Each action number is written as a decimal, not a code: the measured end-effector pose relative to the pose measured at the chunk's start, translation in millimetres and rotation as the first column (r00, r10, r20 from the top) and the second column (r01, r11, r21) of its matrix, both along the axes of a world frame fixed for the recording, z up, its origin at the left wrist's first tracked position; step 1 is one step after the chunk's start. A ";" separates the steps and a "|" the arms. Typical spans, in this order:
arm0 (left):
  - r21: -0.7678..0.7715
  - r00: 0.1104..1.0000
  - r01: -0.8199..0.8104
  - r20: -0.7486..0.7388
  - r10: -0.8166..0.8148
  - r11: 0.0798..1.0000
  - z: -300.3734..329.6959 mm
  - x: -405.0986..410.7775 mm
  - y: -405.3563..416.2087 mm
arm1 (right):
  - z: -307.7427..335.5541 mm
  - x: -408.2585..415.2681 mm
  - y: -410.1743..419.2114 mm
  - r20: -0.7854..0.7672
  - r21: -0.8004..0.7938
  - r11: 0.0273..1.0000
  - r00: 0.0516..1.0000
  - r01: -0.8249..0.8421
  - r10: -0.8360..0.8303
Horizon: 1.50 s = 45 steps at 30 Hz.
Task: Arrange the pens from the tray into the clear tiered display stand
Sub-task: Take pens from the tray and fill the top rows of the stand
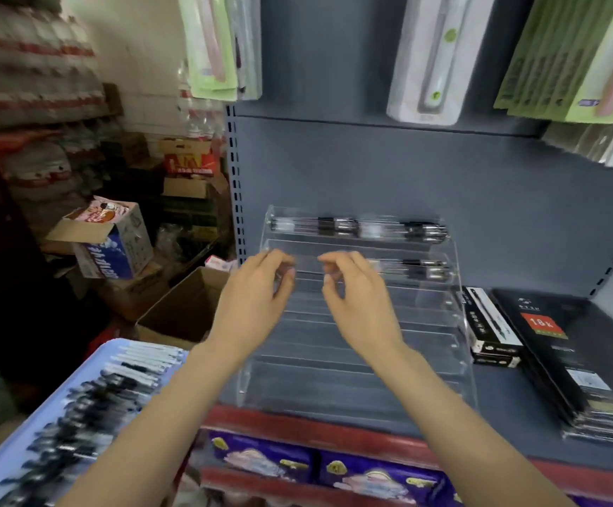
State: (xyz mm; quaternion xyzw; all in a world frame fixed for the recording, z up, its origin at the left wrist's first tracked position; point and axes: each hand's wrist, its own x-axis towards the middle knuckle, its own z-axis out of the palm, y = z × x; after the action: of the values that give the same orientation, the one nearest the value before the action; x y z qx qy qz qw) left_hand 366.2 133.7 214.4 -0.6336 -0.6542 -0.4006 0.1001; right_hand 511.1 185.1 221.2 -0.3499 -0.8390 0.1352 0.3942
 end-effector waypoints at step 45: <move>-0.810 0.994 -0.022 -0.082 -0.075 0.586 -233.0 -327.9 -223.5 | -254.1 -306.4 -181.1 0.632 -0.532 0.831 0.728 0.161 0.264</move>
State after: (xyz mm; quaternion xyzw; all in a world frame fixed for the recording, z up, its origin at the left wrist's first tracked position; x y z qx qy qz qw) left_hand 38.3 -89.8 -18.6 -0.6399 -0.7490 -0.0262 -0.1701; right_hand 204.7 3.9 -33.0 -0.4482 -0.8572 0.2450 -0.0650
